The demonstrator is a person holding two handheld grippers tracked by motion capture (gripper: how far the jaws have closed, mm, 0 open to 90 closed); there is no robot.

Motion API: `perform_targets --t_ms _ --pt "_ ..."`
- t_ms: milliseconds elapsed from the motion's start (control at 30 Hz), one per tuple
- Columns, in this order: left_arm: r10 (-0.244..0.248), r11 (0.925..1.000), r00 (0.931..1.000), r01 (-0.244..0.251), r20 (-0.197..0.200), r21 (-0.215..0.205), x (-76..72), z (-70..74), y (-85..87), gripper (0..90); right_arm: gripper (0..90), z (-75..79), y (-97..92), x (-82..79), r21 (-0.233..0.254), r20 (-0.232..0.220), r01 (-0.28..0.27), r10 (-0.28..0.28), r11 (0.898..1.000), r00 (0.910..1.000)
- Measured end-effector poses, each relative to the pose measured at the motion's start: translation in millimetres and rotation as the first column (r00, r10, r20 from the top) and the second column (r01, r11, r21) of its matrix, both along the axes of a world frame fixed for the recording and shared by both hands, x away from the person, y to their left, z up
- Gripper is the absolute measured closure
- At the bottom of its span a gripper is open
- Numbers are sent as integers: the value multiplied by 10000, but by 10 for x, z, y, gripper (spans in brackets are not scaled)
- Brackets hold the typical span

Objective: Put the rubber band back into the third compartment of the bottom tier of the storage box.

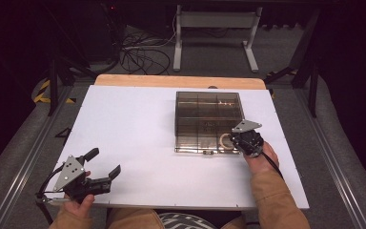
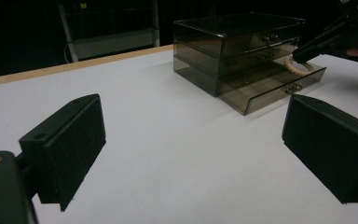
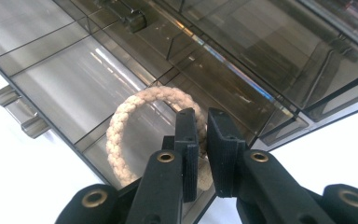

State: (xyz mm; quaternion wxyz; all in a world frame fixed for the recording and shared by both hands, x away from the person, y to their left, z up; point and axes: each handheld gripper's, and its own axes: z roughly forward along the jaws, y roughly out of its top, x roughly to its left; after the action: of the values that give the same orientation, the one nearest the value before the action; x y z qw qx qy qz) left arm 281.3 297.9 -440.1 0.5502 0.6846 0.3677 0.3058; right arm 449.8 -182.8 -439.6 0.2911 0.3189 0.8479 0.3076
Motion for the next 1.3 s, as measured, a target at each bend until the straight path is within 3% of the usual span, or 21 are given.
perform_targets --t_ms 500,833,967,1200,1300 --pt "-14 10000 10000 14 0 -14 2 0 2 67 804 -26 -1 10 -91 -334 26 -29 10000 9994" --pt "-24 10000 10000 24 -4 -22 2 2 1 66 686 10 0 -18 -27 -191 -45 44 10000 9998" --pt "-30 10000 10000 30 -4 -29 3 2 3 66 543 65 -12 -57 294 -11 -44 45 9996 10000" --pt "-53 10000 10000 53 3 -18 6 4 0 66 432 192 -62 -127 1059 -100 -166 178 9942 9998" --pt "-48 10000 10000 48 0 -48 8 6 0 66 373 255 -96 -165 1616 -225 -335 376 9863 9990"
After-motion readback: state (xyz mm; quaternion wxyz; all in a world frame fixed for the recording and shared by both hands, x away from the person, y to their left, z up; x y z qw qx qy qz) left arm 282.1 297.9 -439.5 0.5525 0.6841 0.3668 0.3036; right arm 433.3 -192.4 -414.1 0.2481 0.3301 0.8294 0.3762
